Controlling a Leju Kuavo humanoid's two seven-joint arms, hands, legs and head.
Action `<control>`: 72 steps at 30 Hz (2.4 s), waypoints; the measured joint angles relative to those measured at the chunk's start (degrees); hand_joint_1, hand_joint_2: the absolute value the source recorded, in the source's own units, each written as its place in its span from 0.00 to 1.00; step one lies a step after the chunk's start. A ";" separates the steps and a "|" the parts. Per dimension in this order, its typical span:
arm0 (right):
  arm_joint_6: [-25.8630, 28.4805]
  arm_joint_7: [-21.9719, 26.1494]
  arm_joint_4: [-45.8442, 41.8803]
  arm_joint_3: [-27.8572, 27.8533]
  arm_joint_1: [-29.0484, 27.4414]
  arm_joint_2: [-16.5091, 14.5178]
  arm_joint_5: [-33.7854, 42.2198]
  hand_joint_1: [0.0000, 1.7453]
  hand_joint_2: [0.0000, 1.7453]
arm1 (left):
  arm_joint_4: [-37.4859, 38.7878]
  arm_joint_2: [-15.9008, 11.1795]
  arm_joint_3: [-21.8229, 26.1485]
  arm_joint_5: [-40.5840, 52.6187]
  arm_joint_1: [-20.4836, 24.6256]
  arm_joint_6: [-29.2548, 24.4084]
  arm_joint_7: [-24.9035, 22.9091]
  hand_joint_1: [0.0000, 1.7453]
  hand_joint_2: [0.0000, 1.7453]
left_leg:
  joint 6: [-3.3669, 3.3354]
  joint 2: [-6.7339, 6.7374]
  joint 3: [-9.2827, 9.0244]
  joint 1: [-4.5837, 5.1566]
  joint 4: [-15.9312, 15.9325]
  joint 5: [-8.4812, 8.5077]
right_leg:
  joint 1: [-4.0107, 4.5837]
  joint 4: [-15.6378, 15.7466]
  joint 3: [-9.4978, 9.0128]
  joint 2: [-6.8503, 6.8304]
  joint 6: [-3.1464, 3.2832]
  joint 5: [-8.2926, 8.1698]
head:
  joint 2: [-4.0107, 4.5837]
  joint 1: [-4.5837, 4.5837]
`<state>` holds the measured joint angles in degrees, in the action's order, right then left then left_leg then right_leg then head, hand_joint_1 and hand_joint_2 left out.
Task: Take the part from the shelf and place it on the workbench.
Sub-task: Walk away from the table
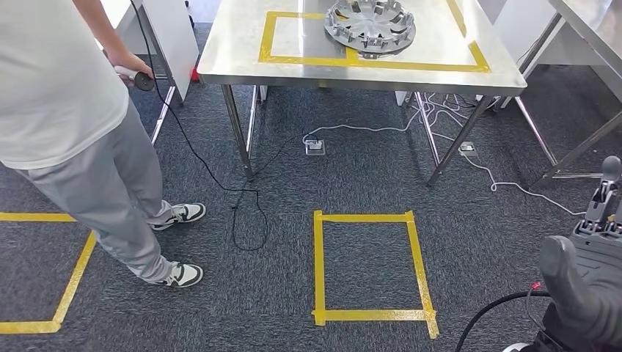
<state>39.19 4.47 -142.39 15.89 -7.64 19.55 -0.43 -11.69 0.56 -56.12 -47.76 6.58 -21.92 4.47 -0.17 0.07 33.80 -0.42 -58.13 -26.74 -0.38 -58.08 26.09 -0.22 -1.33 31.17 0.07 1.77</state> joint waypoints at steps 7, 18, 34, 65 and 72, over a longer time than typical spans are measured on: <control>0.00 0.03 0.01 -0.02 0.16 -0.06 -0.02 0.00 0.75 | 0.02 -0.08 -0.03 0.05 -0.07 -0.05 0.14 0.00 0.00 | 1.85 0.07 3.21 -0.19 -6.40 -5.50 | 0.54 4.06 0.92 -0.40 2.56 -2.08 | 0.00 -1.02; 0.00 -3.87 1.13 0.28 0.67 -0.37 -7.27 0.00 0.00 | 0.01 -0.52 -0.07 0.03 -0.01 0.22 -0.06 0.00 0.00 | -0.55 0.03 -6.10 0.67 0.90 -4.48 | 1.86 1.47 5.96 -0.50 2.04 -4.73 | 0.00 -2.11; 0.00 -9.02 2.96 1.31 1.91 -1.16 -17.94 0.00 0.00 | 0.01 -0.30 -0.72 -0.09 0.26 3.03 1.01 0.00 0.00 | 1.69 -4.65 -2.47 -0.70 1.41 -1.36 | -0.84 2.61 2.80 2.49 -0.08 -2.76 | 0.00 -0.75; 0.01 -10.31 3.79 1.48 2.77 -1.83 -20.40 0.00 0.00 | 0.01 -0.32 -2.87 1.12 -0.17 3.71 1.21 0.00 0.00 | -0.46 -5.95 0.68 0.98 -0.08 0.19 | 0.18 2.45 2.54 2.29 1.28 -2.02 | 0.00 -0.76; 0.00 -10.20 3.83 1.70 2.80 -2.01 -20.62 0.00 0.00 | 0.01 -0.39 -2.97 1.19 -0.04 3.78 1.22 0.00 0.00 | 1.72 0.29 6.97 -0.31 -15.07 -7.24 | -0.09 3.15 2.71 -2.50 1.87 -2.56 | 0.00 -2.64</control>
<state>39.19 -5.73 -138.56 17.59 -4.84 17.54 -21.05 -11.68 0.17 -59.10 -46.58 6.55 -18.15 5.69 1.55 0.36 40.77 -0.73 -73.20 -33.98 -0.47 -54.93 28.79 -2.72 0.54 28.61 0.07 -0.87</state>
